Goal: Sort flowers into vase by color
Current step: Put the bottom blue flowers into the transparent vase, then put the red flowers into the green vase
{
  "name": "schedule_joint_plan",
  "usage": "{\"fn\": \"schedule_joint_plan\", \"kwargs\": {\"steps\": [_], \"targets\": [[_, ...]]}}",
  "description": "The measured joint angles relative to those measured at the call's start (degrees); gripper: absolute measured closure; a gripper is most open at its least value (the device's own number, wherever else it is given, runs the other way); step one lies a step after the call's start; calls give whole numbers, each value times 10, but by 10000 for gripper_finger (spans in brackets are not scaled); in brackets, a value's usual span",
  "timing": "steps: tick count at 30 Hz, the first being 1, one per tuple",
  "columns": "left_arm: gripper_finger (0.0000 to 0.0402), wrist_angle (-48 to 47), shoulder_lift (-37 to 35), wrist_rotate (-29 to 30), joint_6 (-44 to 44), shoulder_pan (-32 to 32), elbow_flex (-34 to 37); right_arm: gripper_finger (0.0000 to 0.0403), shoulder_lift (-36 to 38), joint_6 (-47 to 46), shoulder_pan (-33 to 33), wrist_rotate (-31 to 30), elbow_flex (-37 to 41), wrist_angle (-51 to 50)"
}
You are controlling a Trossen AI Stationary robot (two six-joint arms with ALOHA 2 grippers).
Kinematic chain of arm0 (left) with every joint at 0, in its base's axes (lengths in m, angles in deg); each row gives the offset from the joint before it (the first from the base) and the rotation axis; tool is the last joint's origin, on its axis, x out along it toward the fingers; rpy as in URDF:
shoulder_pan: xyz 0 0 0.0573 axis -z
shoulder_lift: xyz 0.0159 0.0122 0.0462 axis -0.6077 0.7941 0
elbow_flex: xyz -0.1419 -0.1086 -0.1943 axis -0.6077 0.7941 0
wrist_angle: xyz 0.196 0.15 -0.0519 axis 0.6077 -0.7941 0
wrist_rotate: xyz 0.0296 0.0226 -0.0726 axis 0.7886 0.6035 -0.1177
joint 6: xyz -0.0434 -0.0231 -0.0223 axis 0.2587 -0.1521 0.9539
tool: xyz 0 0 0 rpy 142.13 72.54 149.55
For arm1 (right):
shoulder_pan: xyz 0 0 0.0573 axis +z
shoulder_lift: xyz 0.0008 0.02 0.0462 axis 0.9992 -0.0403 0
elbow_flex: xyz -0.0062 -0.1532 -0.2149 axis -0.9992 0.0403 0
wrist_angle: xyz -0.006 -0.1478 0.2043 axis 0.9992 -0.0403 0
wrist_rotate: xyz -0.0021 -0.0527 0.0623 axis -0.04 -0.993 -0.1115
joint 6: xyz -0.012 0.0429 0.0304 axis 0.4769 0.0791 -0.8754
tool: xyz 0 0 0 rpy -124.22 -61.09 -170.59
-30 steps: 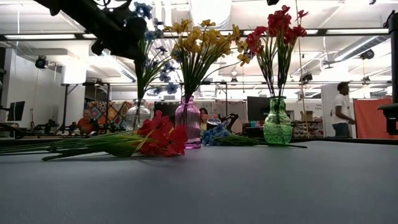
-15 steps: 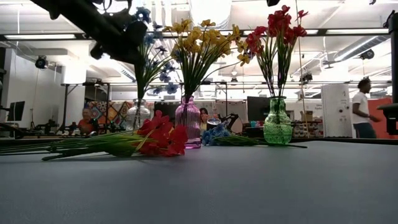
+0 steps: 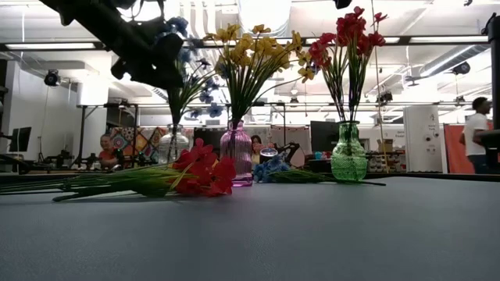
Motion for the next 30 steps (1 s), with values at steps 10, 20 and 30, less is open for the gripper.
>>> {"fn": "schedule_joint_plan", "kwargs": {"steps": [10,20,30], "targets": [[80,-101,-7,-46,49,1,-6,154,0,-3,0,0,0,-7],[54,-284,-7,-92,91,6,-67,154,0,-4,0,-1,0,-8],[54,-456,-7,-166,122,8,-137,154,0,-19,0,-1,0,-26]]}}
